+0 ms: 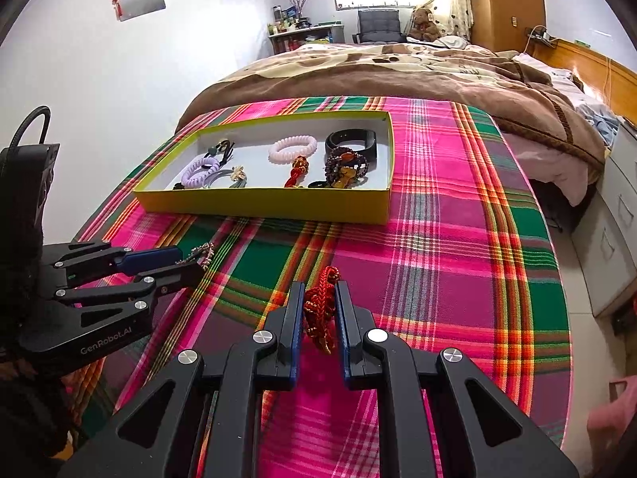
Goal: Organize jewelry
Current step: 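Carry the hairpin and tassel knot into the white box and open both tools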
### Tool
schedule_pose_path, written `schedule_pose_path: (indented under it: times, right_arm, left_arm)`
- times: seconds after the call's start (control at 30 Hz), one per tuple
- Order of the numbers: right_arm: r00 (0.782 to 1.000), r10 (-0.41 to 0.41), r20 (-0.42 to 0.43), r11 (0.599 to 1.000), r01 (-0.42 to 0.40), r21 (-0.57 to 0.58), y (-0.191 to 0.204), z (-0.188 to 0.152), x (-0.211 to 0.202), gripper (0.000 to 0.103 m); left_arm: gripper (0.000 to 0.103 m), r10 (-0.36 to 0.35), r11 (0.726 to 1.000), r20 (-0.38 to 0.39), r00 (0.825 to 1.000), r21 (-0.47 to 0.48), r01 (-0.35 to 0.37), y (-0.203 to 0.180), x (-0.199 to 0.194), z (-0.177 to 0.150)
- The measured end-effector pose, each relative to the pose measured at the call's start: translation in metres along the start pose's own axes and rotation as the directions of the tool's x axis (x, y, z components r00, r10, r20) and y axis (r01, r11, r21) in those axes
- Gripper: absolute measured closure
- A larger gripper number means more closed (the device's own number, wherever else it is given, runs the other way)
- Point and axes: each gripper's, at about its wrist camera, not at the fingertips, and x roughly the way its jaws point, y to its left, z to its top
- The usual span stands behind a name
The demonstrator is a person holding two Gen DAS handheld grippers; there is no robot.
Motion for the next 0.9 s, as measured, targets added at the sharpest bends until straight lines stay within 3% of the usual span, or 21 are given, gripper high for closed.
schedule_pose_path:
  times: [0.9]
  right_arm:
    - [1.0,-0.014,0.027,1.0,0.013,0.025,0.006,0.003,-0.008,0.088]
  left_arm:
    - [0.079,-0.025,0.999,0.077,0.997,-0.042,0.029,0.013,-0.029,0.004]
